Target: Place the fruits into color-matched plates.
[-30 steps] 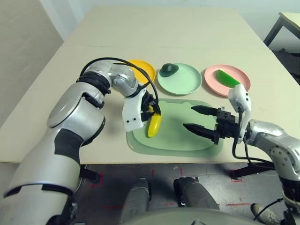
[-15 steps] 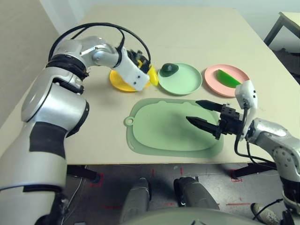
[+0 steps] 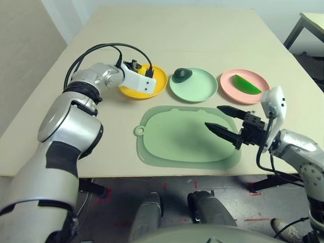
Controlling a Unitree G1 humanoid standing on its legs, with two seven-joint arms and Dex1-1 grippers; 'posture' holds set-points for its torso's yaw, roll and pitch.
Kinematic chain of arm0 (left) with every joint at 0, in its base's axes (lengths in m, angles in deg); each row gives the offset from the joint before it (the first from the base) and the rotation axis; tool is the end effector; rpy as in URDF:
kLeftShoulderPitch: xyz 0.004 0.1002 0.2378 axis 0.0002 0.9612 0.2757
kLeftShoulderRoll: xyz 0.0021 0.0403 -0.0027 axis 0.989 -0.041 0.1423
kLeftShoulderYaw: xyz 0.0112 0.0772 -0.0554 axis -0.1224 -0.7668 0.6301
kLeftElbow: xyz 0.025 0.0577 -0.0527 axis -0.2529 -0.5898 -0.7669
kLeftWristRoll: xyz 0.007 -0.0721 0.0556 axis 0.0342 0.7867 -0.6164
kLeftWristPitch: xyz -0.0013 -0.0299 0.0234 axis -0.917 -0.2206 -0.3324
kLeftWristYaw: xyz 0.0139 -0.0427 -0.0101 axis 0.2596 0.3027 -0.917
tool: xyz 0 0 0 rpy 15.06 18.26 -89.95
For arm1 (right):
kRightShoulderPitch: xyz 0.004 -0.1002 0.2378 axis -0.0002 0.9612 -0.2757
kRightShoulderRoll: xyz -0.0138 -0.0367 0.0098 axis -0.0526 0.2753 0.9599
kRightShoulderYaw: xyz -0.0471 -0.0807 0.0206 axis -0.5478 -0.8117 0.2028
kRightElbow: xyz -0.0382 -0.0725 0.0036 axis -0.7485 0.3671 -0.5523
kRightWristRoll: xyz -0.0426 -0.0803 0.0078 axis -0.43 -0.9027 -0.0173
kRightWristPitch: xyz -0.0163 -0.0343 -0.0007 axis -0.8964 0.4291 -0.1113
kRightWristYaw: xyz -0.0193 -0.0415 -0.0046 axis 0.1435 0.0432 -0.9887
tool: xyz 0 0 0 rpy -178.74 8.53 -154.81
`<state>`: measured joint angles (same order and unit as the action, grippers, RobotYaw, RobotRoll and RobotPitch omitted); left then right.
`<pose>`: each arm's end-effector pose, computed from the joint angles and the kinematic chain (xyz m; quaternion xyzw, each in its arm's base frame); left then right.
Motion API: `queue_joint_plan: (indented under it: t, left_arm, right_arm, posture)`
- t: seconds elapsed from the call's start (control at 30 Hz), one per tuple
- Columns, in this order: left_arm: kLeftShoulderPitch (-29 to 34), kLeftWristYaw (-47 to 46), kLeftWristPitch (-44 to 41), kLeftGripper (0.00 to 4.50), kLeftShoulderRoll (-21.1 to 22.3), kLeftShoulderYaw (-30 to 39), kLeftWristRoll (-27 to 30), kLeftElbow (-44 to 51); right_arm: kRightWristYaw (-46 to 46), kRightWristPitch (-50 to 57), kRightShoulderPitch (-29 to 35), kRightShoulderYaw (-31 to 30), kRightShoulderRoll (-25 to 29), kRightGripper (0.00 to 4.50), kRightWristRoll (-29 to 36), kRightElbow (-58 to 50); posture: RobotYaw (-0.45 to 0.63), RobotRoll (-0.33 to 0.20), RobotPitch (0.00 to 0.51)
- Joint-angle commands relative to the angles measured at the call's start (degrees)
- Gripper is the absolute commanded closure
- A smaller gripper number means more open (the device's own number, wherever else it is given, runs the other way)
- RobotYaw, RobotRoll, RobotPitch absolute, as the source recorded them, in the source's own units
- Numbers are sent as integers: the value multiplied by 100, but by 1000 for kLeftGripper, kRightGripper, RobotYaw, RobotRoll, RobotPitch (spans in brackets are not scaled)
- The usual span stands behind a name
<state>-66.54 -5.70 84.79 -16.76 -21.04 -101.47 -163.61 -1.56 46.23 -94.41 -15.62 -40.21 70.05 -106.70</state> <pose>0.3505 0.2147 0.2070 0.7911 0.0288 -0.2414 0.5613 0.1907 -0.2049 0.1638 0.0244 0.0329 0.4688 0.8824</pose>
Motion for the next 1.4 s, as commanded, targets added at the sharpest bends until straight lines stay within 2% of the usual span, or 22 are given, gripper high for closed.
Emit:
queue_joint_plan:
  t: [0.03, 0.07, 0.2, 0.27, 0.33, 0.5, 0.63, 0.73, 0.83, 1.0, 1.17, 1.3, 1.4]
  left_arm:
    - [39, -28, 50, 229, 16, 48, -2, -11]
    - [31, -31, 68, 30, 30, 48, -3, -7]
    - [-13, -12, 174, 30, 121, 103, 53, 13]
    - [-4, 95, 250, 30, 187, 268, 221, 24]
    - [75, 393, 287, 30, 246, 675, 641, 28]
    - [666, 1758, -69, 30, 235, 2501, 2559, 107]
    - [1327, 2485, -388, 30, 263, 3673, 3813, 415]
    - [1805, 2825, -679, 30, 198, 4421, 4667, 796]
    - [2463, 3213, -1343, 30, -75, 5186, 5686, 1447]
    - [3811, 2799, -2533, 30, -614, 6012, 6852, 3173]
    - [4616, 2349, -3257, 30, -702, 6163, 7155, 4560]
    - [4842, 2107, -3601, 30, -600, 6202, 7214, 5129]
    - [4910, 2026, -3703, 30, -514, 6209, 7218, 5324]
  right_arm:
    - [-47, 92, 15, 40, 65, 0, 130, -80]
    - [-43, 93, 7, 44, 74, 0, 141, -70]
    - [-22, 91, -34, 111, 122, 0, 231, -39]
    - [-86, 138, -71, 296, 146, 0, 395, -58]
    - [-220, 165, -72, 553, 153, 0, 532, 4]
    - [-466, 3, 114, 1313, 73, 0, 759, 423]
    - [-217, -609, 322, 1843, 246, 0, 299, 1312]
    - [69, -1209, 352, 1972, 385, 0, -123, 2077]
    - [361, -1894, 199, 1940, 510, 0, -593, 3098]
    - [770, -3119, -392, 1802, 644, 0, -1315, 5205]
    - [1055, -3711, -973, 1633, 643, 0, -1631, 6312]
    - [1026, -4138, -1399, 1652, 613, 0, -1815, 7156]
    - [1041, -4435, -1602, 1644, 589, 0, -1916, 7606]
  posture:
    - [-254, 0, 146]
    - [-252, 0, 145]
    - [-240, 0, 140]
    - [-243, 0, 140]
    - [-251, 0, 141]
    - [-271, 0, 144]
    - [-250, 0, 141]
    - [-216, 0, 137]
    - [-181, 0, 137]
    - [-109, 0, 150]
    - [-58, 0, 167]
    - [-3, 0, 189]
    - [17, 0, 185]
